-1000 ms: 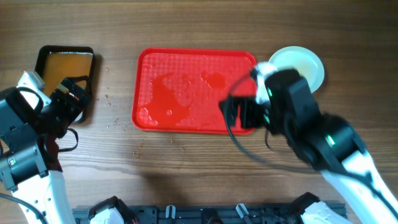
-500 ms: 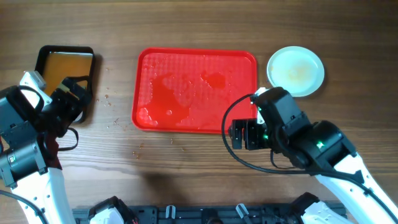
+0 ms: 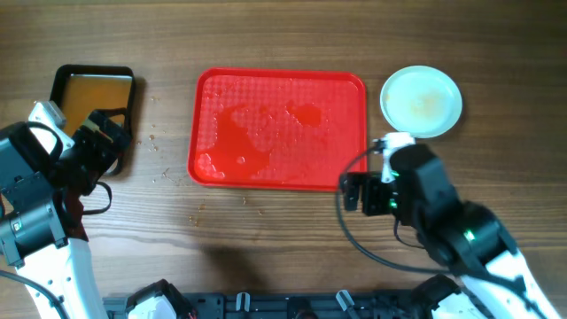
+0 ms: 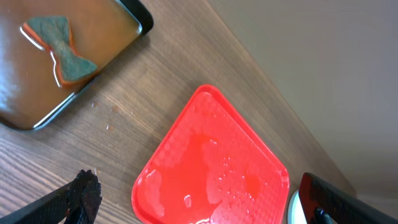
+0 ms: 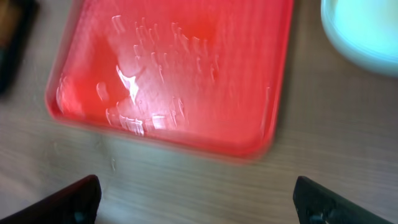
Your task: Clean dirty plates on tray and stack at the side
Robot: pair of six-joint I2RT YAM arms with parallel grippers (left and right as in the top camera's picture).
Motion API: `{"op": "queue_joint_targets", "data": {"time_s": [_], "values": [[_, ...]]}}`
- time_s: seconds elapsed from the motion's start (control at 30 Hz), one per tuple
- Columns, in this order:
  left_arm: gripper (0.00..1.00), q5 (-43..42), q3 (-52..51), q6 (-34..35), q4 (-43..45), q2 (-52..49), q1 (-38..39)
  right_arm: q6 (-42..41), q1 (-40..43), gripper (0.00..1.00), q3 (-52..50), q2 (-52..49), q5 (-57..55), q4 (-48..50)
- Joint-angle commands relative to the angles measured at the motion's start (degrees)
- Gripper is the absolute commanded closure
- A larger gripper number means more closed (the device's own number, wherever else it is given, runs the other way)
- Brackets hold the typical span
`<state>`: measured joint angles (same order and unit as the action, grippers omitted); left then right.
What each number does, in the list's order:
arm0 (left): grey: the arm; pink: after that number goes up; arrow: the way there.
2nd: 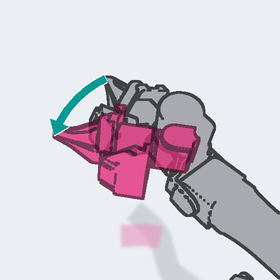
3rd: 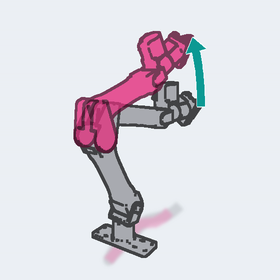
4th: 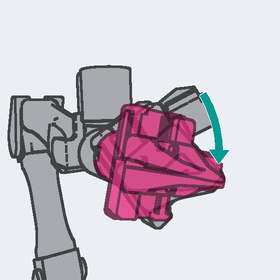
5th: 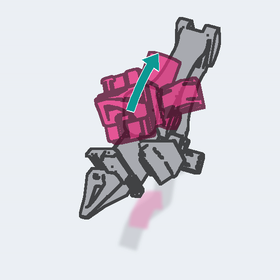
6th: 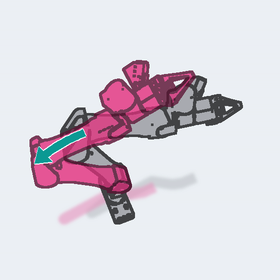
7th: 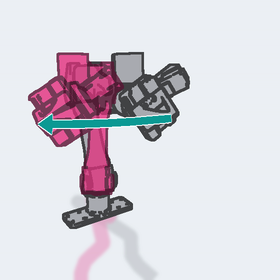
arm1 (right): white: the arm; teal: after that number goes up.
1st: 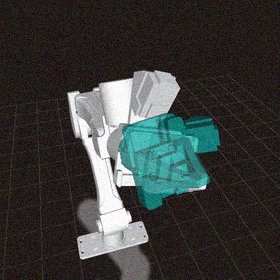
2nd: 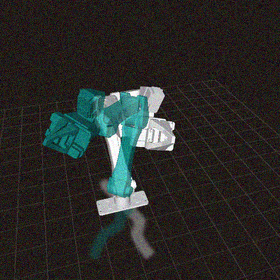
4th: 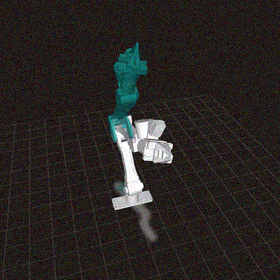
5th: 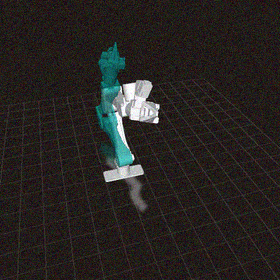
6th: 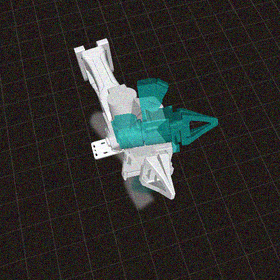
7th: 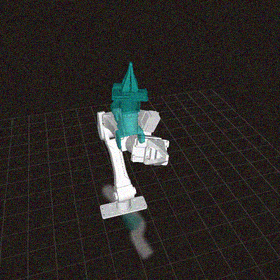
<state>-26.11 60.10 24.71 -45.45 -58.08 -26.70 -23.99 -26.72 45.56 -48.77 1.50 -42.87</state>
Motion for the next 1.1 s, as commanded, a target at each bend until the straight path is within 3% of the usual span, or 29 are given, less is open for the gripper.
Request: {"op": "queue_joint_targets", "data": {"time_s": [0.0, 0.2, 0.4, 0.77, 1.0, 1.07], "values": [[0.0, -1.05, -0.04, -0.28, 0.13, -0.15, -0.04, 11.1, 9.35, 0.0, -11.1, 11.85, 8.63, 10.36], [0.0, -1.05, -0.04, -0.28, 0.13, -0.15, -0.04, 11.8, 21.18, 0.0, -27.65, 35.65, 11.45, 20.87], [0.0, -1.05, -0.04, -0.28, 0.13, -0.15, -0.04, 11.98, 27.76, 0.0, -31.56, 48.24, 8.22, 22.97], [0.0, -1.05, -0.04, -0.28, 0.13, -0.15, -0.04, 11.98, 32.37, 0.0, -44.22, 48.59, 5.75, 47.52], [0.0, -1.05, -0.04, -0.28, 0.13, -0.15, -0.04, 14.14, 30.71, 0.0, -45.27, 48.61, 2.08, 42.93], [0.0, -1.05, -0.04, -0.28, 0.13, -0.15, -0.04, 18.97, 29.83, 0.0, -45.27, 48.61, 2.08, 42.88]]}}
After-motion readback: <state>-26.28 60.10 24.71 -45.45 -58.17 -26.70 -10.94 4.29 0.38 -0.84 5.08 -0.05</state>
